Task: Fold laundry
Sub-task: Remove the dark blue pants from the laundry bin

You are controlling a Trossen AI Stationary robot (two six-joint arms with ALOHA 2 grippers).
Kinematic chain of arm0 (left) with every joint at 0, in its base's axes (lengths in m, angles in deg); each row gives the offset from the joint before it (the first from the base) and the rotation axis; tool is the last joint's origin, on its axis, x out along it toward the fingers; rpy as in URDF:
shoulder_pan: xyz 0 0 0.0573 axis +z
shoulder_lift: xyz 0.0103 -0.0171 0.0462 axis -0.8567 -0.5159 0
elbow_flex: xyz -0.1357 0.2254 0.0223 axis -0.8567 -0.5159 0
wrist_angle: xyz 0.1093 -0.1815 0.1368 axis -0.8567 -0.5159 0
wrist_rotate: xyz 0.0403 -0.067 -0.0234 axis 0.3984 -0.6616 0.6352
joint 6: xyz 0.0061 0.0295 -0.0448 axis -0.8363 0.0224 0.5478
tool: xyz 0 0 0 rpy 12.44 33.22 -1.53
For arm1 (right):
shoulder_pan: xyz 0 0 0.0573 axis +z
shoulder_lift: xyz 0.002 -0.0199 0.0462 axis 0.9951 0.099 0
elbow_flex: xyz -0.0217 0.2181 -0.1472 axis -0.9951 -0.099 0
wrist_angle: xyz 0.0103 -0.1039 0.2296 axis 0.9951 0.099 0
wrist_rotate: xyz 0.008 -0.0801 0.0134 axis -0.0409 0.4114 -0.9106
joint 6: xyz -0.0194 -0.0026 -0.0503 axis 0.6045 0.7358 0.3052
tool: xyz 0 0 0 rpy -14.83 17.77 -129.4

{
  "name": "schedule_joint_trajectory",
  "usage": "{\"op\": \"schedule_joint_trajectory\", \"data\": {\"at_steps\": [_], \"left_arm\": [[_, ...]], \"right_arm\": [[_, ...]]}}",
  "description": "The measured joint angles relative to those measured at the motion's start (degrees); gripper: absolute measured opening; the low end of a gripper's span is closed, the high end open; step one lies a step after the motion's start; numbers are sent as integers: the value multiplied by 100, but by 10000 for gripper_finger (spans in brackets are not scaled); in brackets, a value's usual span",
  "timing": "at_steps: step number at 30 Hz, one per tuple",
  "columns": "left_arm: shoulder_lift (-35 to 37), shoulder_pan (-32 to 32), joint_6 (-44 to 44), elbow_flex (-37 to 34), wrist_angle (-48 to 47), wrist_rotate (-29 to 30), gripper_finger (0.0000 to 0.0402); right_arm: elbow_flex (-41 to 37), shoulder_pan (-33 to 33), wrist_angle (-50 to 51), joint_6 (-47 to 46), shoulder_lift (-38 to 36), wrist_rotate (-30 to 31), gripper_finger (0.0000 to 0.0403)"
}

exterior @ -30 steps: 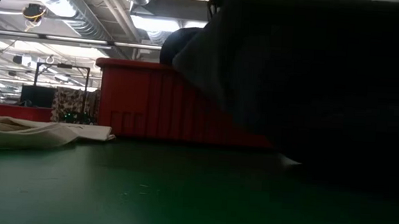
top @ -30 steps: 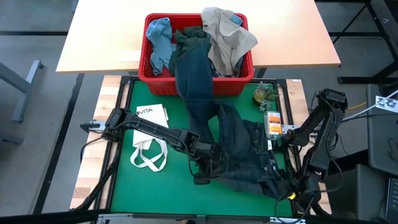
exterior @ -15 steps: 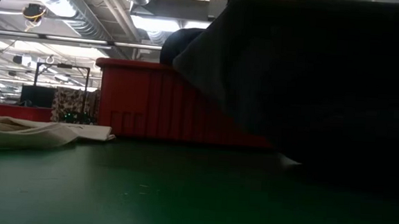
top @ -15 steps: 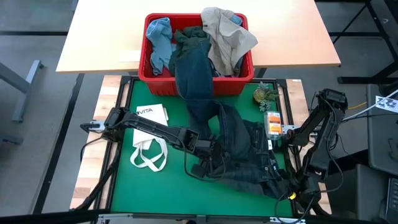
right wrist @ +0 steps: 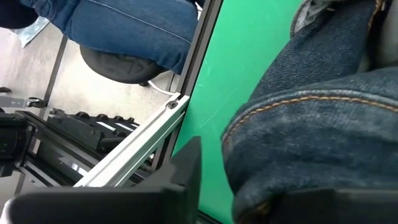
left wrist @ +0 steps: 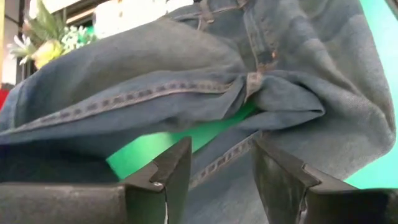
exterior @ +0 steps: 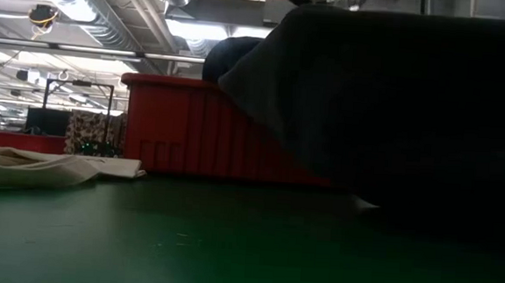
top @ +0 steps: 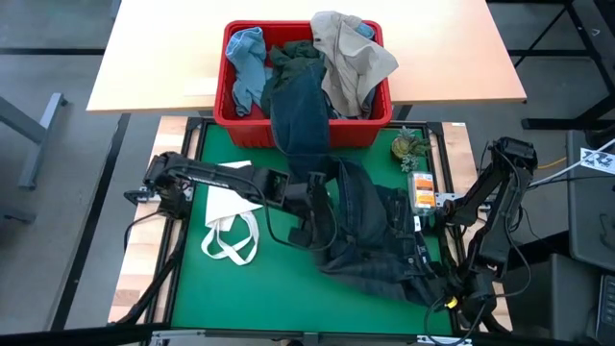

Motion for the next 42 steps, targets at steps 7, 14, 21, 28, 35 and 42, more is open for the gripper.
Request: {"op": "schedule_joint_trajectory", "data": {"at_steps": [7,14,21,28,35,42], "left_arm": [[79,169,-13,-1,-266,-8,160],[94,251,-198,-1,-300,-4,160],[94,318,-337,-1,-297,553,160],[94,461,-354,-1,-297,935,160],[94,565,-352,-1,-294,934,160],[94,548,-339,-1,-286,896,160]], "right_arm": [[0,-20,-5,-8,-37,-175,155],[0,-261,-176,180,-401,-378,158],[0,-340,-128,125,-934,-374,159],[0,-339,-106,-1015,-1296,-1089,159],[0,-339,25,-2248,-1360,-1935,159],[0,-351,289,-3489,-1354,-2707,159]]}}
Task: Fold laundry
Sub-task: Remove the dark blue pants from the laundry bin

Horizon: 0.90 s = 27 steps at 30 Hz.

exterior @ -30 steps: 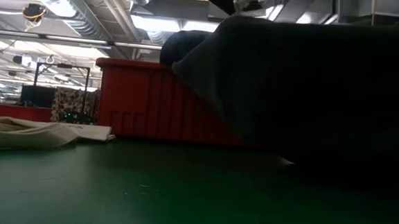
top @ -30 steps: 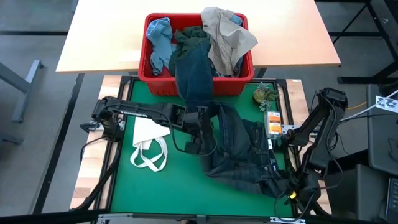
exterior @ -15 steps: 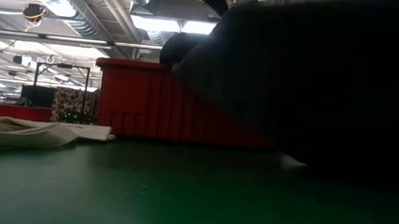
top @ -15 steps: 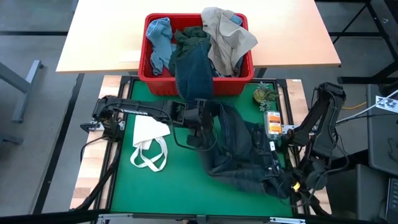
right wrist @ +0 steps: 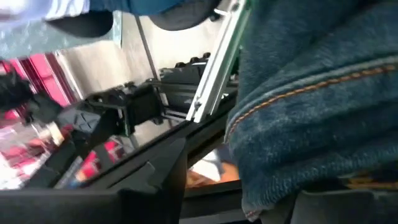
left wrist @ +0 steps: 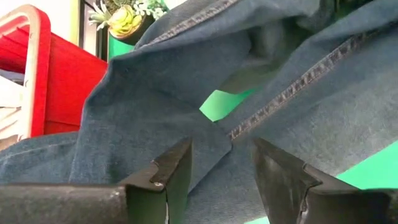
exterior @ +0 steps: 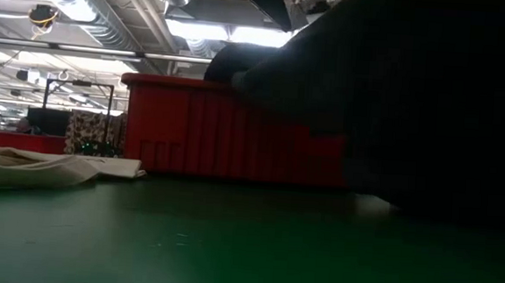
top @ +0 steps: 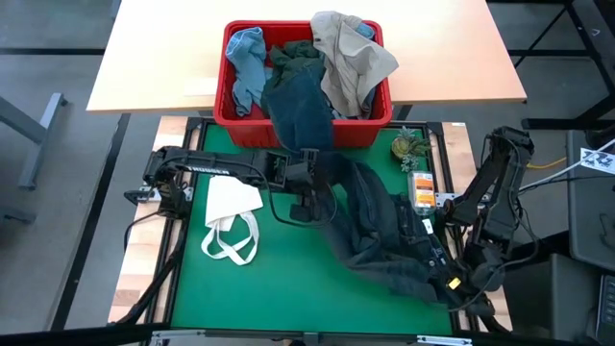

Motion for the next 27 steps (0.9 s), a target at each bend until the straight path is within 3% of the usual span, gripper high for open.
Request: {"op": "schedule_joint_trajectory", "data": {"at_steps": [2,5,10,15,21,27], "left_arm": [[0,-17,0,0,0,0,160],[0,-17,31,0,27,-102,160],[-38,-30,256,-2,282,-1270,160],[-159,-236,352,-9,392,-2122,160],[-548,-671,312,-9,356,-2093,160],[-656,-810,153,-9,315,-1505,160]], "right_arm": [[0,-1,-6,-144,4,-7,159],[0,21,-137,84,1,524,159],[0,15,-160,1021,52,2171,159],[0,16,-132,1401,174,2558,159],[0,16,-78,1765,364,2535,159],[0,-83,830,1946,224,3294,159]]}}
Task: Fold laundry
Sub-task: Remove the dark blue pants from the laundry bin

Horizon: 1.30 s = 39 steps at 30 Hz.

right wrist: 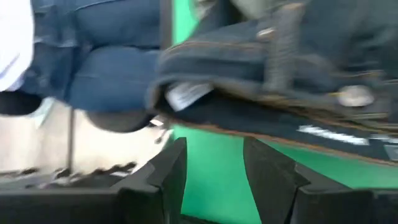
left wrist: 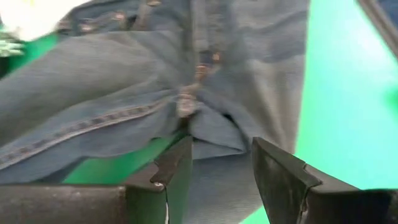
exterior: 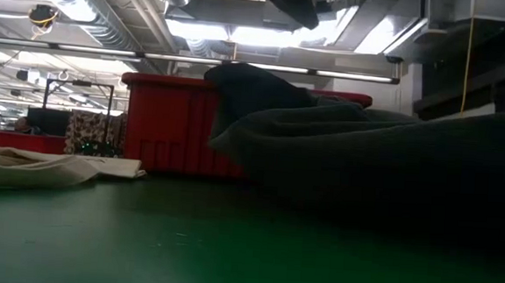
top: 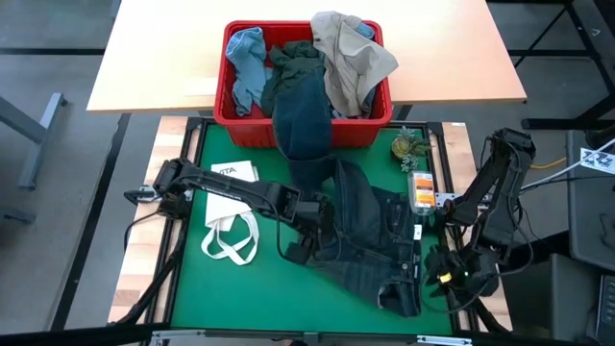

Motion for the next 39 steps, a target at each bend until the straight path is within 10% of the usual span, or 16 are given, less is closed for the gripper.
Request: {"op": "schedule_joint_trajectory", "data": {"at_steps": [17,39], "left_arm": [[464,927,-18,0,-156,382,160],[461,1155,-583,0,-151,364,160]], "right_arm": [[0,-2520,2381,2604,-994,1586,159],[-2,-7554,2440,7021,-427,-87,159]]}}
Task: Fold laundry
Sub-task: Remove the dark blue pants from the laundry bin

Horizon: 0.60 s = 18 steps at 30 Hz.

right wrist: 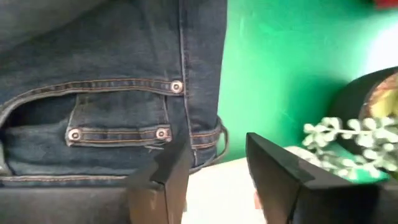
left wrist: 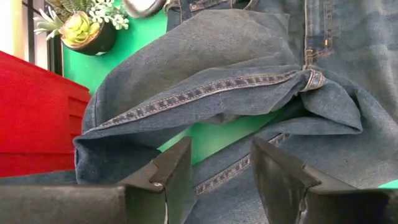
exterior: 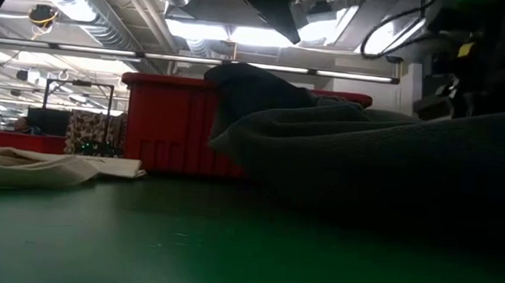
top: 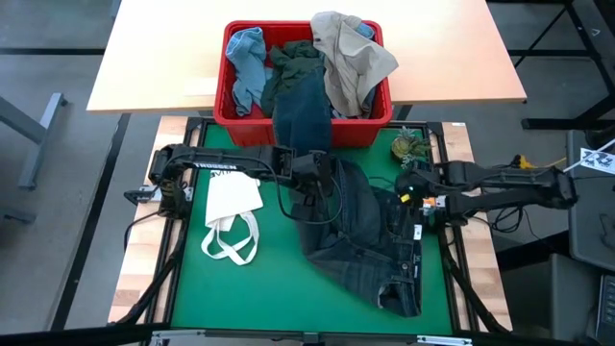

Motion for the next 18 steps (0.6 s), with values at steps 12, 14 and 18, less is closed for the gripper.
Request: {"op": "schedule_joint_trajectory", "data": {"at_steps": [12,14,18], "left_arm": [[17,-7,-14,0,-274,1,160],[42,-5,-12,0,-320,2,160],[159,-7,12,2,-354,2,160]], "right_arm": [[0,-983,-273,946,1287,-539,159],[0,-1066,-306,1060,1437,-602,159],[0,-1215,-451,1185,1699,-648,159]]}}
